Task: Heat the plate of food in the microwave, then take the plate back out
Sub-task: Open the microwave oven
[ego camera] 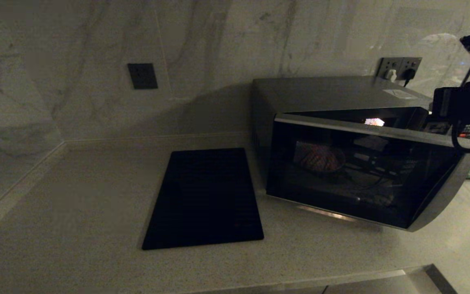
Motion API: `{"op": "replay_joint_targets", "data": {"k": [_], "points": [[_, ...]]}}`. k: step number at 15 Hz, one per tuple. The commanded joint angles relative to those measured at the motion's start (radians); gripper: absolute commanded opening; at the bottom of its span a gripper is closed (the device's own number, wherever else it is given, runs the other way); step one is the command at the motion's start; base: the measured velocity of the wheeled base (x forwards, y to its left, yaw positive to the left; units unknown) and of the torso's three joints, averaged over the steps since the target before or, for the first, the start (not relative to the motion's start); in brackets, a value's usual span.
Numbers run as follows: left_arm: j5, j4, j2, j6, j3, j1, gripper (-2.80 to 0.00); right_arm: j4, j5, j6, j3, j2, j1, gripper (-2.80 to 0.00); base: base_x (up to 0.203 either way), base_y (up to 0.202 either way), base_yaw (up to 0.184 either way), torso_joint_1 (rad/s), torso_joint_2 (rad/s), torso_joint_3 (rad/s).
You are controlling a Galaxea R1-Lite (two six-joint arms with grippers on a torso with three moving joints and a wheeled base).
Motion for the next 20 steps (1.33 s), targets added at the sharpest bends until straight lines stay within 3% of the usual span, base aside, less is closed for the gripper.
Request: {"op": "replay_joint_targets", "data": {"k": [1, 12, 20], "points": [[0.001, 0.000, 0.000, -0.001, 0.000, 0.000, -2.80, 0.021, 0.003, 0.000, -0.024, 0.093, -0.008, -2.80, 0.000, 0.000, 0.000, 0.000, 0.00, 0.000], [0.002, 0.000, 0.000, -0.001, 0.000, 0.000, -2.80, 0.018, 0.034, -0.002, 0.111, 0.036, -0.001, -2.80, 0.000, 0.000, 0.000, 0.000, 0.00, 0.000], [0.001, 0.000, 0.000, -0.001, 0.000, 0.000, -2.80, 0.021, 0.034, -0.001, 0.211, -0.118, 0.102, -2.80, 0.000, 0.000, 0.000, 0.000, 0.00, 0.000]]}}
